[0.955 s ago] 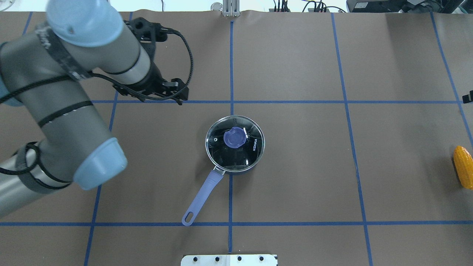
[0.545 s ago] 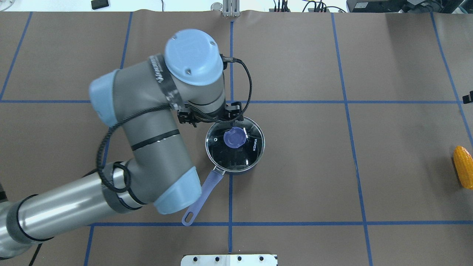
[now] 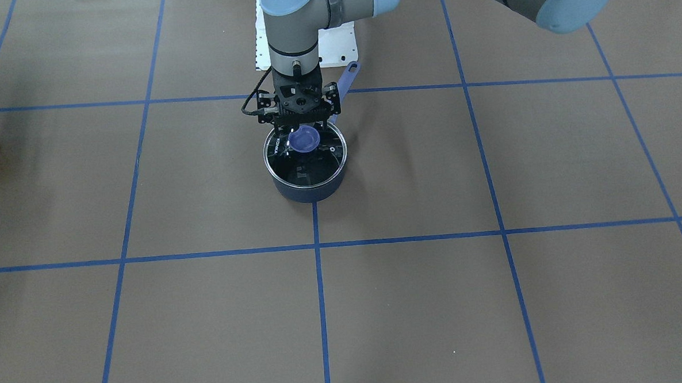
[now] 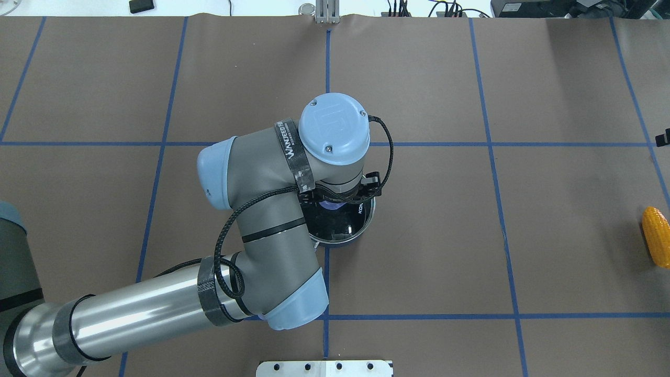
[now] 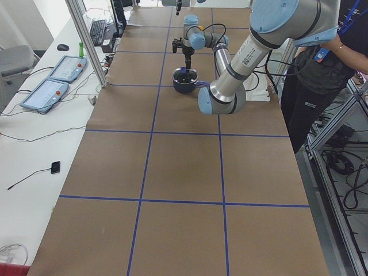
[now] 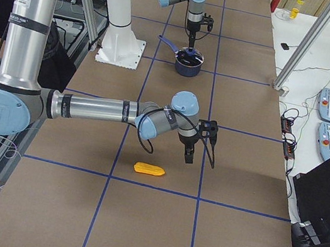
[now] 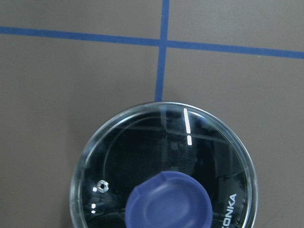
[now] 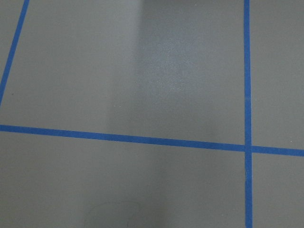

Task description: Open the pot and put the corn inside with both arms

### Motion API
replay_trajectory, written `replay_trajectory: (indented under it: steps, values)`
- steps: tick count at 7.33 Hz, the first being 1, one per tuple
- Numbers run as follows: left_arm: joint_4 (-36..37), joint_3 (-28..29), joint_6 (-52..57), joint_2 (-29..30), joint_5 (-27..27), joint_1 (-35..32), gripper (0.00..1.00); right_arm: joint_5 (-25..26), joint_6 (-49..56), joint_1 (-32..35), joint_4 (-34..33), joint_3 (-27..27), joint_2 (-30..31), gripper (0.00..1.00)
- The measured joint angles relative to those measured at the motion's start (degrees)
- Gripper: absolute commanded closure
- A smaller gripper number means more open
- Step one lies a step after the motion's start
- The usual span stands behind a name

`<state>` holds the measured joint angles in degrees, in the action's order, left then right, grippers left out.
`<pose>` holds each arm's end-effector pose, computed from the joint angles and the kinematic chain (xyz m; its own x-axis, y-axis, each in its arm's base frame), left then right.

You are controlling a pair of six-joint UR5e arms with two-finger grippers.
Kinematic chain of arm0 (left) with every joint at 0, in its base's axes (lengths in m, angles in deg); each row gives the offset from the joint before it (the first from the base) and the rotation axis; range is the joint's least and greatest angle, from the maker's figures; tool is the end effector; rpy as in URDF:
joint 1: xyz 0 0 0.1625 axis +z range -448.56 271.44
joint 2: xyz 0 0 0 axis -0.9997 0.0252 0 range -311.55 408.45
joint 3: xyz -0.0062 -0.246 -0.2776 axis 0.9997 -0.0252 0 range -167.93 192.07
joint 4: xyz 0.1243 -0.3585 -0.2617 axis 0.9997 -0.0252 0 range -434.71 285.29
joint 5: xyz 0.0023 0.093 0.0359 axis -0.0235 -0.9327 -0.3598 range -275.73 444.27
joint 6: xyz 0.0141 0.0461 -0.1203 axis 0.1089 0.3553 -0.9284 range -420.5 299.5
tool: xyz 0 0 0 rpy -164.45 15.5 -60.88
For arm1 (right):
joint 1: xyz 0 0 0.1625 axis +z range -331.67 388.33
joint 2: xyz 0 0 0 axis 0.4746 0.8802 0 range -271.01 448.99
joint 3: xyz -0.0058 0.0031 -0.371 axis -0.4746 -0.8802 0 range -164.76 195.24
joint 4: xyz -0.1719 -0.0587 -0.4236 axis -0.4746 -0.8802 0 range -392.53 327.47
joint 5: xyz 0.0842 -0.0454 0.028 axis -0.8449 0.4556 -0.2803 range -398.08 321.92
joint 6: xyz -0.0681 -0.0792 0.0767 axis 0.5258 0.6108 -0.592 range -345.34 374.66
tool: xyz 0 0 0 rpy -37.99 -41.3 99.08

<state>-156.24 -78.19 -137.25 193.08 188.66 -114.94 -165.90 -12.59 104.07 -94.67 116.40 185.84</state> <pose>0.5965 -0.4087 0.0305 0.6629 -0.0810 -0.7443 0.1204 0.9927 -0.0008 -0.0796 -0.5313 0.5312 0.7046 -0.0786 0.7052 -0.1284 0.9633 0.2356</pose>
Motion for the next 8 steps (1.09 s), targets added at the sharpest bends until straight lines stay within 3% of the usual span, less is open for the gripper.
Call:
replay_trajectory:
  steps: [3,4,5,6,7,8]
  values:
    - [-3.35,2.42,0.09,-0.2,-0.08,0.06,0.05,0.0,0.0,-0.11,0.0,0.0,-0.01,0.0]
    - [-3.42,2.39,0.12,-0.27,-0.2,0.03,0.24,0.0,-0.01,-0.16,0.0,0.0,-0.05,0.0]
    - [-3.44,2.25,0.22,-0.32,-0.72,0.02,0.58,-0.03,-0.03,-0.23,0.0,0.0,-0.07,0.0]
    - [-3.4,2.03,0.42,-0.36,-1.5,-0.04,0.83,-0.05,-0.04,-0.27,0.0,0.0,-0.1,0.0]
    - [-3.22,1.77,0.6,-0.38,-1.92,-0.21,0.97,-0.04,-0.06,-0.33,0.0,-0.04,-0.19,0.0]
    - [-2.98,1.12,0.8,-0.65,-2.04,-0.68,1.0,0.0,-0.08,-0.37,0.0,-0.07,-0.3,0.0]
